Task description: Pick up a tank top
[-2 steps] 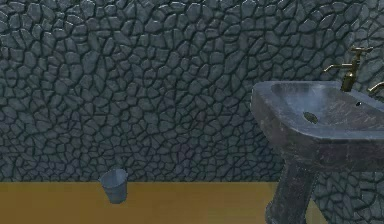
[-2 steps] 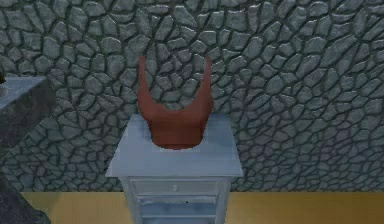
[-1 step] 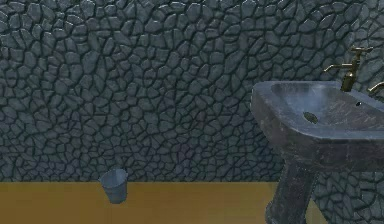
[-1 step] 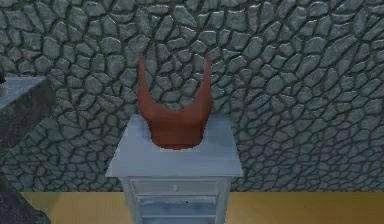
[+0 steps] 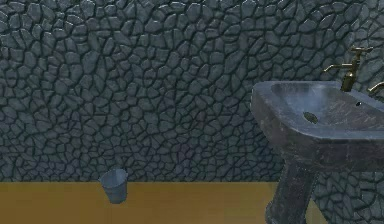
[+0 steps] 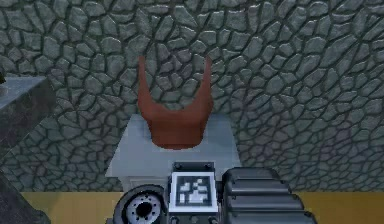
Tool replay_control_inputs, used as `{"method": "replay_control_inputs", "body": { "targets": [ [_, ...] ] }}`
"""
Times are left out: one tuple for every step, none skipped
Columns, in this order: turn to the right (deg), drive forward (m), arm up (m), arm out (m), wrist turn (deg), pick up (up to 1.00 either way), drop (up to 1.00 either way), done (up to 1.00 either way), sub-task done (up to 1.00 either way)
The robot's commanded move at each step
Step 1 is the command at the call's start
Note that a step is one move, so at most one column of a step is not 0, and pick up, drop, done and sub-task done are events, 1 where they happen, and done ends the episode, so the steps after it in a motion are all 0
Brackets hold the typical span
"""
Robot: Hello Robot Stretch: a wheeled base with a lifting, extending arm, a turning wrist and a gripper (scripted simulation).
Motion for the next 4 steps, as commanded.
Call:
{"method": "replay_control_inputs", "body": {
  "targets": [
    [0.0,0.00,0.00,0.34,0.0,0.00,0.00,0.00,0.00],
    [0.0,0.00,0.00,0.00,45.0,0.00,0.00,0.00,0.00],
    [0.0,0.00,0.00,0.00,45.0,0.00,0.00,0.00,0.00],
    [0.0,0.00,0.00,0.00,45.0,0.00,0.00,0.00,0.00]
  ]
}}
